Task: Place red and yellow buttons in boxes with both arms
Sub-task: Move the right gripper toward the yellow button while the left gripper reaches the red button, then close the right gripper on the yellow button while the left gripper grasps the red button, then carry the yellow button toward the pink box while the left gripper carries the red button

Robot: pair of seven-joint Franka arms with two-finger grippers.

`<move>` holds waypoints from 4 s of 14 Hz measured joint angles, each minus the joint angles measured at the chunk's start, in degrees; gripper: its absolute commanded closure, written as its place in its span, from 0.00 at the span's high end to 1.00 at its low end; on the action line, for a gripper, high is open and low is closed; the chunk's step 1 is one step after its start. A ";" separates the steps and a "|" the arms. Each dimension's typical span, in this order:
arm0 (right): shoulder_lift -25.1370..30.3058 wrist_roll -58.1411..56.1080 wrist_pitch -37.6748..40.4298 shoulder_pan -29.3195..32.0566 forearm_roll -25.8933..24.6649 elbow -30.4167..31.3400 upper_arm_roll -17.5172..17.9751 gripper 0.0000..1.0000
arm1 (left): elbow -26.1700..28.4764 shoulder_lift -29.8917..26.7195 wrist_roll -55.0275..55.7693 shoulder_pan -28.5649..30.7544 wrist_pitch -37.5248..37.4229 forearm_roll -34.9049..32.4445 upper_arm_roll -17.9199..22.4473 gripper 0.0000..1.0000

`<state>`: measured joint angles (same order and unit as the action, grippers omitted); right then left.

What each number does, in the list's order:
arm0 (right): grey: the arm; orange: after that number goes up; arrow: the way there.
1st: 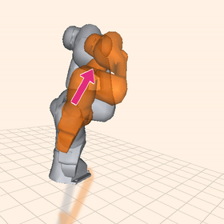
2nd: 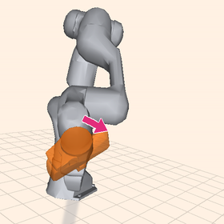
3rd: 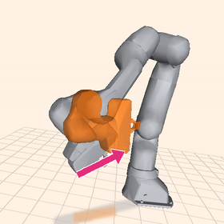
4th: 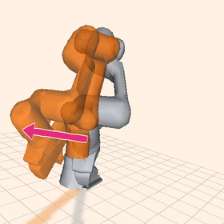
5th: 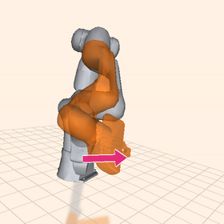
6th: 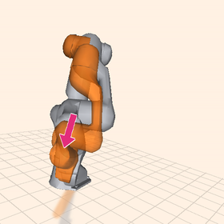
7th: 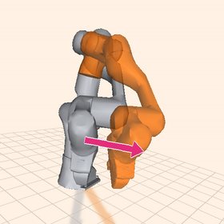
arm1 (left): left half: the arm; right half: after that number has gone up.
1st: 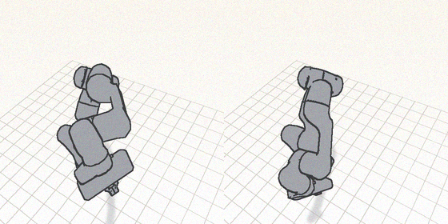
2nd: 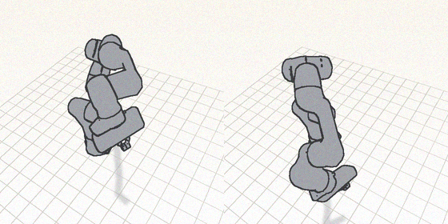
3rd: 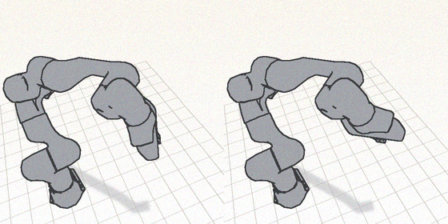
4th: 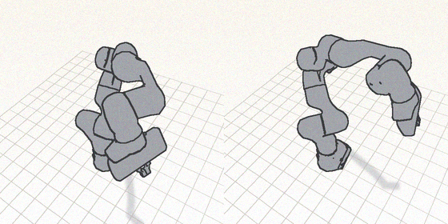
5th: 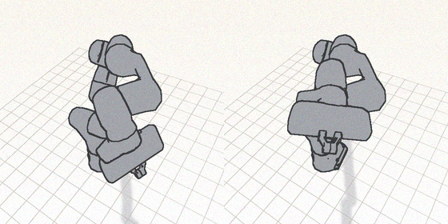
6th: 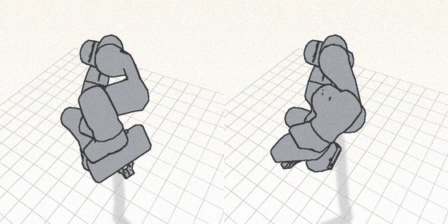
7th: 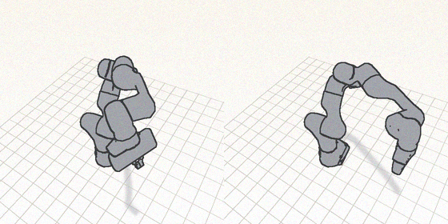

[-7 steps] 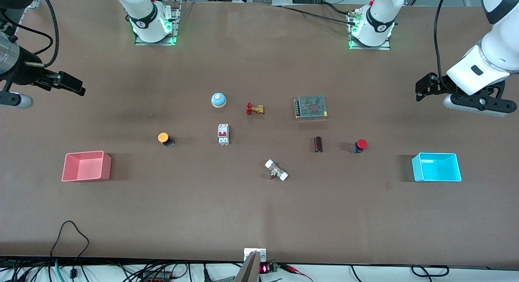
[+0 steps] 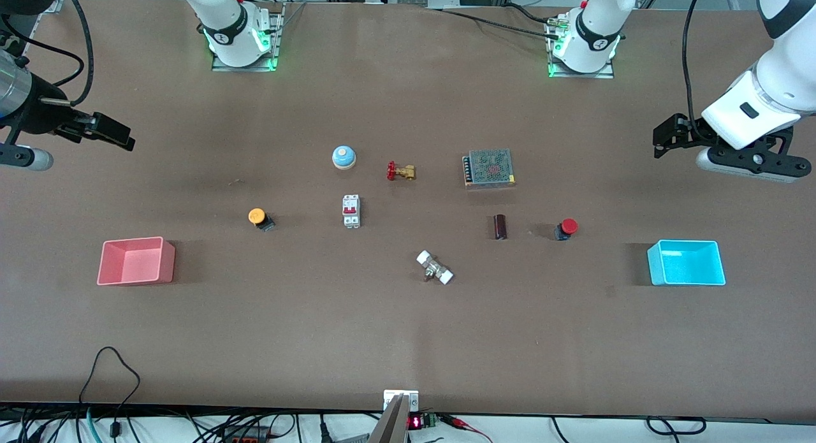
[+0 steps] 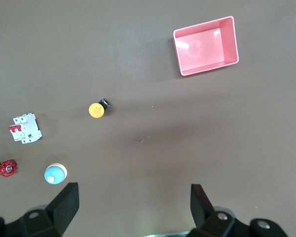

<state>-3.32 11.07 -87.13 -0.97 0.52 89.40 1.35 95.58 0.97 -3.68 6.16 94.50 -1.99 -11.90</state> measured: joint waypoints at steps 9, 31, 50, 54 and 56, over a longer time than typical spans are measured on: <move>-2.58 -0.14 0.56 -0.36 0.00 1.57 0.37 1.00 | -4.88 10.59 6.57 -0.44 -3.59 0.09 -0.05 1.00; -17.65 -9.59 -47.64 -0.02 -5.97 26.08 11.22 1.00 | 22.67 30.01 11.87 -4.06 56.86 0.45 -0.21 0.24; -23.27 -9.73 -55.02 -0.03 -10.41 27.54 11.32 0.52 | 7.13 26.12 12.52 -1.63 34.97 0.46 0.89 0.19; -23.28 -9.75 -55.18 -0.04 -10.48 27.63 11.42 0.31 | -4.97 28.83 8.78 4.04 27.28 0.45 1.74 0.19; -23.35 -9.75 -55.23 -0.01 -10.50 27.66 11.41 0.28 | -8.68 31.96 5.80 6.40 26.97 0.08 3.15 0.19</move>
<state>-26.67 1.32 -142.35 -0.98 -9.98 117.06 12.76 86.90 32.93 2.11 12.57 121.47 -1.91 -8.75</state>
